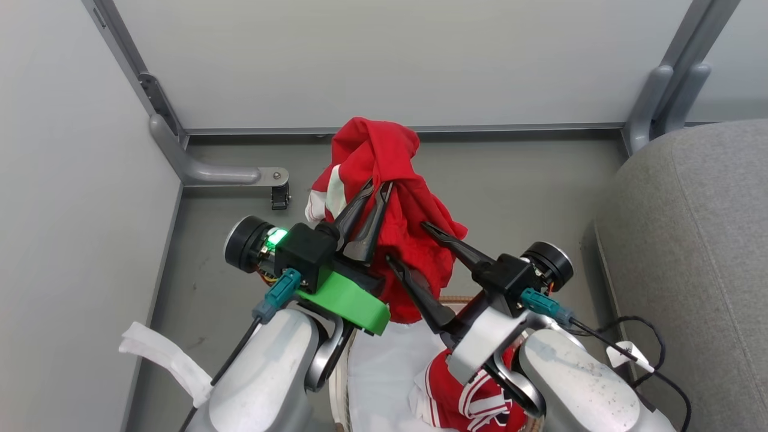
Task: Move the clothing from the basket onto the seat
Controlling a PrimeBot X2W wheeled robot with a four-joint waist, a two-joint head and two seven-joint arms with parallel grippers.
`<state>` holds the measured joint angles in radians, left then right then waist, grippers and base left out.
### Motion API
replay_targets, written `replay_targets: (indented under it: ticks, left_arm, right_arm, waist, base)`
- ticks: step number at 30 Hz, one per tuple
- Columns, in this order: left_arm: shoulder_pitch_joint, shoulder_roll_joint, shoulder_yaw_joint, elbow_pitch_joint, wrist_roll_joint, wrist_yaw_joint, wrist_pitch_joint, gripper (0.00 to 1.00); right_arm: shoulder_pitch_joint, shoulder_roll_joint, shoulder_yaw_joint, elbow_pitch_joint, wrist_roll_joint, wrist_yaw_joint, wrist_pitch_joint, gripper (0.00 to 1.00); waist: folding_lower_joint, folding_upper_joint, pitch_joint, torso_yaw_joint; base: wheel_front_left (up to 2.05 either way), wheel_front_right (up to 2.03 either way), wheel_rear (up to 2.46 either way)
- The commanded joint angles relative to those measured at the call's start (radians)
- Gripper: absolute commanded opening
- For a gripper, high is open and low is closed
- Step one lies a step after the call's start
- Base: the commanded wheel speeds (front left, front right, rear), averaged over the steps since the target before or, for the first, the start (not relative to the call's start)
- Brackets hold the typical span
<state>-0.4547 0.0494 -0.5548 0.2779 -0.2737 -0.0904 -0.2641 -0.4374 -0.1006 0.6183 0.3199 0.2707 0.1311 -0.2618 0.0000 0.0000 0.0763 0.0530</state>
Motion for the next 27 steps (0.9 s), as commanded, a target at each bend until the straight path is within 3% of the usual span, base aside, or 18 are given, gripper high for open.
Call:
replay_targets:
  ticks: [1,12,13,14,15,16,18,19,20,21,22,27]
  left_arm:
    - [-0.020,0.002,-0.005,-0.005,-0.010,0.004,0.000,0.00]
    - [-0.024,0.002,-0.083,-0.028,-0.042,0.015,0.000,0.00]
    - [-0.022,0.002,-0.089,-0.027,-0.045,0.014,0.000,0.00]
    - [-0.021,0.002,-0.095,-0.026,-0.047,0.016,0.000,0.00]
    - [-0.020,0.002,-0.100,-0.026,-0.048,0.016,0.000,0.00]
    - [-0.020,0.002,-0.104,-0.025,-0.051,0.018,0.000,0.00]
    - [-0.020,0.002,-0.108,-0.026,-0.053,0.020,0.000,0.00]
    - [-0.021,0.002,-0.108,-0.026,-0.053,0.021,0.000,0.13]
    - [-0.022,0.002,-0.107,-0.025,-0.052,0.022,0.000,0.36]
    - [-0.021,0.002,-0.105,-0.025,-0.050,0.023,0.000,0.49]
    - [-0.019,0.002,-0.102,-0.025,-0.046,0.025,0.000,1.00]
    - [-0.006,0.002,-0.090,-0.019,-0.036,0.024,0.000,1.00]
  right_arm:
    - [-0.017,0.002,0.003,0.010,-0.007,-0.001,-0.005,1.00]
    - [-0.085,0.036,-0.027,0.093,-0.055,-0.001,-0.005,1.00]
    - [-0.087,0.037,-0.032,0.097,-0.054,-0.001,-0.005,0.91]
    - [-0.087,0.039,-0.035,0.102,-0.056,-0.001,-0.005,0.45]
    - [-0.088,0.040,-0.037,0.104,-0.057,-0.001,-0.005,0.29]
    - [-0.090,0.040,-0.040,0.106,-0.058,-0.001,-0.005,0.00]
    - [-0.089,0.042,-0.045,0.106,-0.061,-0.001,-0.005,0.00]
    - [-0.087,0.042,-0.048,0.106,-0.062,-0.001,-0.005,0.00]
    - [-0.082,0.042,-0.055,0.104,-0.061,-0.001,-0.005,0.00]
    - [-0.078,0.043,-0.057,0.103,-0.062,-0.001,-0.005,0.00]
    - [-0.072,0.043,-0.066,0.100,-0.063,-0.001,-0.005,0.00]
    - [-0.053,0.043,-0.077,0.093,-0.067,-0.001,-0.005,0.00]
  waist:
    - [0.0000,0.0000,0.005,0.012]
    - [0.0000,0.0000,0.023,0.055]
    - [0.0000,0.0000,0.024,0.058]
    - [0.0000,0.0000,0.025,0.060]
    - [0.0000,0.0000,0.026,0.062]
    - [0.0000,0.0000,0.026,0.064]
    - [0.0000,0.0000,0.028,0.065]
    - [0.0000,0.0000,0.028,0.065]
    - [0.0000,0.0000,0.028,0.064]
    - [0.0000,0.0000,0.028,0.062]
    - [0.0000,0.0000,0.027,0.058]
    - [0.0000,0.0000,0.023,0.027]
  base:
    - [0.00,0.00,0.00]
    - [0.00,0.00,0.00]
    - [0.00,0.00,0.00]
    - [0.00,0.00,0.00]
    - [0.00,0.00,0.00]
    - [0.00,0.00,0.00]
    - [0.00,0.00,0.00]
    - [0.00,0.00,0.00]
    - [0.00,0.00,0.00]
    - [0.00,0.00,0.00]
    - [0.00,0.00,0.00]
    - [0.00,0.00,0.00]
